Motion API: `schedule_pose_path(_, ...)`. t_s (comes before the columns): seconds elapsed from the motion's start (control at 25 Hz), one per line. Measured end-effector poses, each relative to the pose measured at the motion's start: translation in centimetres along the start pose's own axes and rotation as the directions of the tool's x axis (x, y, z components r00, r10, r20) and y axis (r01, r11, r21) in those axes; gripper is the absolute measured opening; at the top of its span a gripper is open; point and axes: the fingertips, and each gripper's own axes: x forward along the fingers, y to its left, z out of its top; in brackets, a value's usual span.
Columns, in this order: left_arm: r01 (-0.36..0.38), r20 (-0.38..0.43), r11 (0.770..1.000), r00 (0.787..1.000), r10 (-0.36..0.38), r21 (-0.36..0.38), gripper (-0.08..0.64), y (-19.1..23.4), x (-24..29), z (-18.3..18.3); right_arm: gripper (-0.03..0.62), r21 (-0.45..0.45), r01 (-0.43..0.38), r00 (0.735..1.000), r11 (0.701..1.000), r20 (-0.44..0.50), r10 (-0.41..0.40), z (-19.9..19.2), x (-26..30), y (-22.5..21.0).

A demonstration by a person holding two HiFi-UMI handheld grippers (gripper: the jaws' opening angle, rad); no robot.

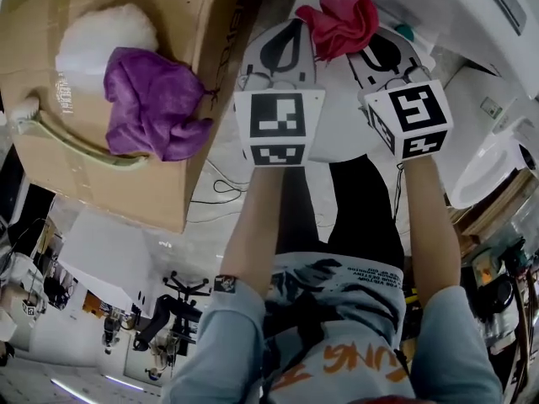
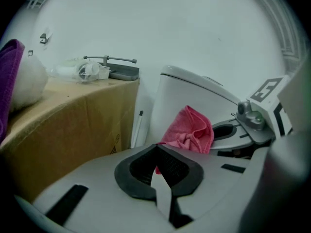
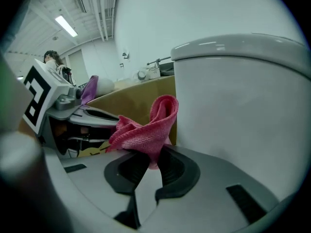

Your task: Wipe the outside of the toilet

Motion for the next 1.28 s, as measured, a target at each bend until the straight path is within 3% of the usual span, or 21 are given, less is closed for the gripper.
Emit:
schedule_pose_path(0.32, 0.041, -0.034, 0.999, 0.999, -0.042, -0.033, 0.023, 2.2, 1.6, -0.3, 0.064, 0.014, 0.041, 0.999, 0.999, 0.003, -0.041, 1.8, 4.2, -1.5)
schedule_pose_path(0.6, 0.089, -0.052, 0.996, 0.995, -0.089, 0.005, 0.024, 2.6, 2.5, 0.7, 0.064, 0.055, 0.104, 0.995, 0.993, 0.009, -0.104, 3.0, 5.8, -2.9)
schedule_pose_path(1.08, 0.088, -0.061, 0.996, 0.994, -0.088, -0.015, 0.024, 3.1, 3.4, 0.6, 0.064, 0.142, 0.193, 0.979, 0.971, 0.030, -0.199, 2.5, 5.9, -5.7)
schedule_pose_path(1.28, 0.069, -0.059, 0.997, 0.996, -0.071, -0.025, 0.024, 2.3, 3.6, 0.5, 0.064, 0.157, 0.194, 0.980, 0.968, 0.024, -0.200, 1.6, 5.0, -6.6)
